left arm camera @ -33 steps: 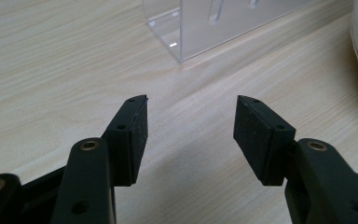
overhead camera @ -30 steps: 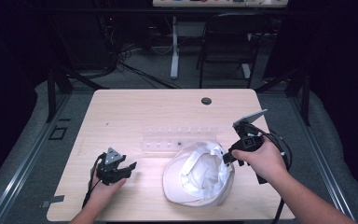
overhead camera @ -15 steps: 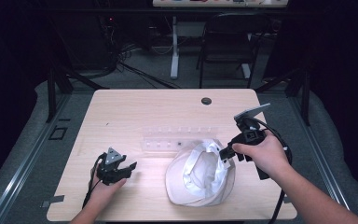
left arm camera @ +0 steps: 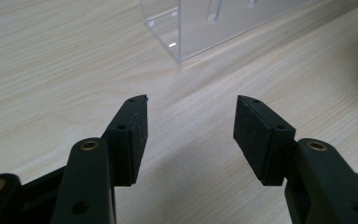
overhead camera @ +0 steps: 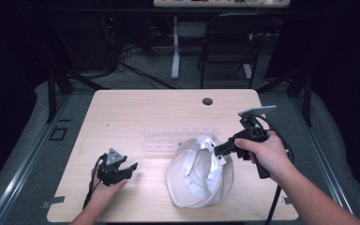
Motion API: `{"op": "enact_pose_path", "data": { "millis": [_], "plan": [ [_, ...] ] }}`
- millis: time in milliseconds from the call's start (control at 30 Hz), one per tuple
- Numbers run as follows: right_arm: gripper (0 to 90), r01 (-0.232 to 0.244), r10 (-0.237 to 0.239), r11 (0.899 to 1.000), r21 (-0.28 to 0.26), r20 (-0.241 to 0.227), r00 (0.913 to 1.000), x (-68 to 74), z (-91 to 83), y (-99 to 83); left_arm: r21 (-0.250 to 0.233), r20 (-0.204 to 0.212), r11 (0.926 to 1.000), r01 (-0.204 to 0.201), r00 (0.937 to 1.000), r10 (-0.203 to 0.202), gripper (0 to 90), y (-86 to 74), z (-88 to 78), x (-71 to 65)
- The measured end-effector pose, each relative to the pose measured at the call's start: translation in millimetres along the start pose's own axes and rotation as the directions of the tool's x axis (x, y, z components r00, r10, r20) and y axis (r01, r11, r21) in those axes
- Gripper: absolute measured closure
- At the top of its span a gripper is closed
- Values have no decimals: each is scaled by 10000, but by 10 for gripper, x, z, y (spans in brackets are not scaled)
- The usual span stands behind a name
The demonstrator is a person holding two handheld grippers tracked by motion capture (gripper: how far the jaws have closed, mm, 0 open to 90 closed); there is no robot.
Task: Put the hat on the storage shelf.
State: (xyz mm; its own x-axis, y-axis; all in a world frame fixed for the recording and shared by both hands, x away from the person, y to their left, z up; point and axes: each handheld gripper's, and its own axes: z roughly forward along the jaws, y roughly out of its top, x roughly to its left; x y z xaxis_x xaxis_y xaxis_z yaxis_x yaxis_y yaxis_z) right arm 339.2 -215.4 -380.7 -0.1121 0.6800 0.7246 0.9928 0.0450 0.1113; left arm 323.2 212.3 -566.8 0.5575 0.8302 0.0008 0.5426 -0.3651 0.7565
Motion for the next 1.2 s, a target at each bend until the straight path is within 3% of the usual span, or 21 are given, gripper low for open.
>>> {"op": "enact_pose_path", "data": {
  "millis": [133, 167, 233, 267, 333, 433, 500, 633, 767, 867, 1100, 1200],
  "plan": [
    [827, 156, -156, 9999, -4, -514, 9986, -7, 10, -1, 10, 8, 10000, -11, 10000, 11, 455, 0, -1, -3],
    [827, 153, -162, 9998, -117, -842, 9963, -10, 25, -1, 7, 28, 10000, 5, 10000, -5, 455, -1, 1, -5],
    [827, 165, -177, 9998, -134, -981, 9950, -10, 28, -1, 17, 36, 10000, -27, 10000, 27, 455, 0, 2, -4],
    [827, 25, -67, 9995, -326, -1310, 9914, 8, 44, 3, 15, 30, 10000, -54, 10000, 54, 454, 0, 4, -4],
    [827, -20, -38, 9991, -421, -1369, 9906, 11, 51, 3, 20, 29, 10000, -37, 10000, 36, 454, 1, 4, -9],
    [827, 50, -171, 9979, -647, -1878, 9821, 34, 77, 32, -4, 91, 10000, -77, 9999, 77, 454, 5, -2, -28],
    [827, 106, -233, 9977, -665, -1933, 9809, 35, 79, 32, -41, 83, 9999, -100, 9999, 101, 454, 5, -5, -35],
    [827, 199, -414, 9957, -909, -2416, 9695, 70, 54, 24, -51, 137, 9999, -142, 9998, 143, 454, 7, -3, -49],
    [827, 205, -522, 9926, -1200, -2670, 9623, 107, 9, 25, -90, 171, 9998, -157, 9997, 158, 454, 14, -11, -63],
    [827, 235, -590, 9907, -1339, -2681, 9616, 118, -10, 33, -144, 203, 9997, -173, 9996, 176, 454, 20, -16, -87],
    [827, -2, -609, 9817, -1906, -3145, 9473, 108, -82, 104, -580, 733, 9971, -494, 9959, 536, 453, 102, -79, -296],
    [827, 23, -651, 9814, -1918, -3216, 9446, 114, -77, 129, -748, 926, 9954, -590, 9935, 659, 452, 135, -108, -364]
  ]
}}
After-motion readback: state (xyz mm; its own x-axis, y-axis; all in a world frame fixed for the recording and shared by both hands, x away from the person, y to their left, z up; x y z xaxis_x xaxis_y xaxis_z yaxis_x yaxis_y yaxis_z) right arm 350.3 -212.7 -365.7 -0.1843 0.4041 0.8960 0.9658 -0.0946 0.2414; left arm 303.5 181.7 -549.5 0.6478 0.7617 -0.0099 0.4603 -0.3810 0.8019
